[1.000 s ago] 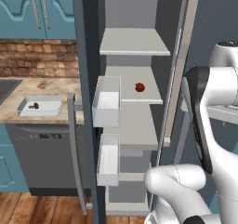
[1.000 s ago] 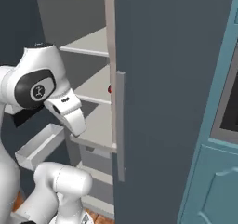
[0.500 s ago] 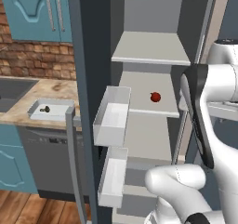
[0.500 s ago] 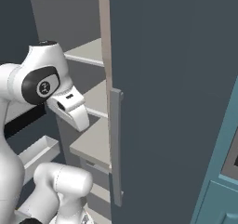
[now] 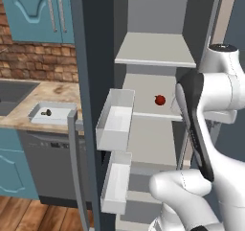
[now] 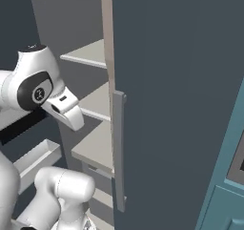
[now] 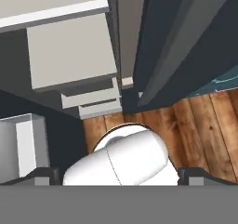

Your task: Take the bell pepper and mushroom out of the freezer and place them in the tupperware container on the counter. Then put the tupperware containing the vegetables back in the freezer.

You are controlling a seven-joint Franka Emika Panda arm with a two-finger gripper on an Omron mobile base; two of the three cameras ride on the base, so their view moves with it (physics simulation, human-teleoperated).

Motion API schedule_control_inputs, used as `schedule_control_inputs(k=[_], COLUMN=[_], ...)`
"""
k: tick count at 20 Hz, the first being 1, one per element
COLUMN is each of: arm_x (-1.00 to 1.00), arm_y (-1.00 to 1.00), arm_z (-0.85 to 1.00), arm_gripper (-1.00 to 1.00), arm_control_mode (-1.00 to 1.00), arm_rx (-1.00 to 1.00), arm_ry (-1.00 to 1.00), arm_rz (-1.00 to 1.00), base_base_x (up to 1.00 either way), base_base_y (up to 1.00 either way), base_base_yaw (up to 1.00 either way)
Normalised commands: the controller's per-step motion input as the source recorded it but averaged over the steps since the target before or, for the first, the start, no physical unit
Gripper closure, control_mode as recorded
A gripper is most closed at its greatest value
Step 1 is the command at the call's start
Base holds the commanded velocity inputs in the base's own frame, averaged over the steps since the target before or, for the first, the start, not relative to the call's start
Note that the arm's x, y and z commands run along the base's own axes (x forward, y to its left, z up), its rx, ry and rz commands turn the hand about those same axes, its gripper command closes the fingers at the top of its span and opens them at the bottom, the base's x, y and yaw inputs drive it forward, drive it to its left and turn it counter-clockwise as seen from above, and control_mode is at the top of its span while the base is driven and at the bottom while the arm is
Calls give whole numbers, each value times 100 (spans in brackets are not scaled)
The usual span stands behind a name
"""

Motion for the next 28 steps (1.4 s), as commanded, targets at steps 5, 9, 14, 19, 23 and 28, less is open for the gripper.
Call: schedule_control_inputs(k=[5, 9, 14, 19, 23, 28], arm_x=[66, 80, 92, 68, 43, 27], arm_y=[17, 5, 0, 0, 0, -3], arm_z=[-10, -1, -12, -26, -31, -30], arm_gripper=[-100, -100, -100, -100, -100, -100], arm_control_mode=[-100, -100, -100, -100, -100, -100], arm_rx=[0, -1, 0, -2, -11, -17], arm_ry=[-19, -8, 0, -5, -13, -19], arm_rz=[17, 11, 5, 3, 0, 0], base_base_x=[0, 0, 0, 0, 0, 0], base_base_y=[0, 0, 0, 0, 0, 0], base_base_yaw=[0, 0, 0, 0, 0, 0])
